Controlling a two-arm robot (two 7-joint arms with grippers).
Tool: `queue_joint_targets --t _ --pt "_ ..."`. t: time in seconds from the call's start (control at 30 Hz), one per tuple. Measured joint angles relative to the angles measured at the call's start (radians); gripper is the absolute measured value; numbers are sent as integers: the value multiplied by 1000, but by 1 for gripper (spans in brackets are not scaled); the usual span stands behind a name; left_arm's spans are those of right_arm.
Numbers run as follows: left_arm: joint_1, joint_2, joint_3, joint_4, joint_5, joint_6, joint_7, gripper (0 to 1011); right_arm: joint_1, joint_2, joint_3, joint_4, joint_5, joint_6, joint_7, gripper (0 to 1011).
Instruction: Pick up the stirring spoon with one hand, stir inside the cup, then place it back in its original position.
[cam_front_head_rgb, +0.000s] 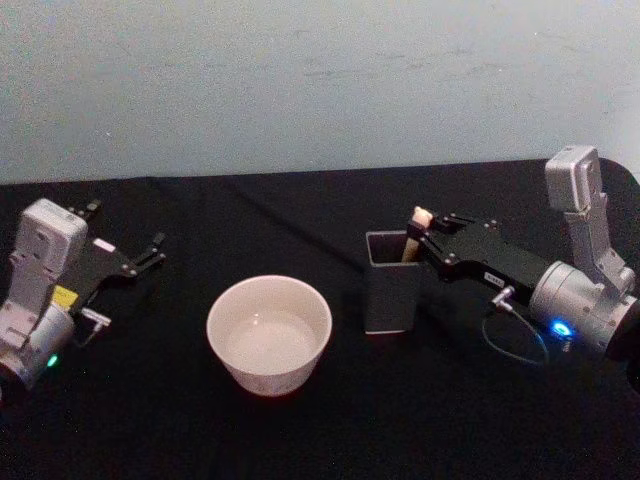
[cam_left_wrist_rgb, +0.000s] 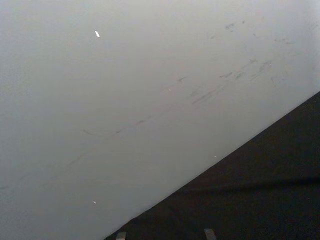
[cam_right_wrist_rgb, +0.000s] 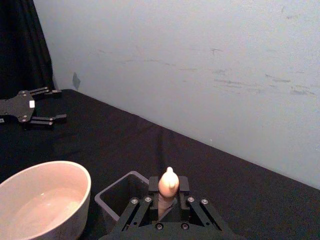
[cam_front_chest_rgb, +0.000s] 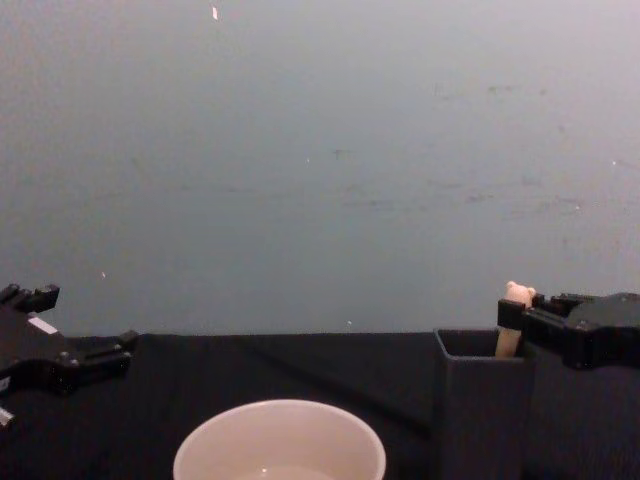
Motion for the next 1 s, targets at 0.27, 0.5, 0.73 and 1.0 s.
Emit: queue_joint_targets --t 0.27,0.5,0.73,1.0 --pt "0 0 0 0 0 0 0 1001 0 0 0 1 -1 -1 0 223" --pt "0 0 0 0 0 0 0 1001 -1 -1 15 -9 17 0 9 223" --pt "0 0 0 0 0 0 0 1001 -8 5 36 -47 47 2 8 223" --pt "0 0 0 0 0 0 0 1001 -8 15 71 -95 105 9 8 223"
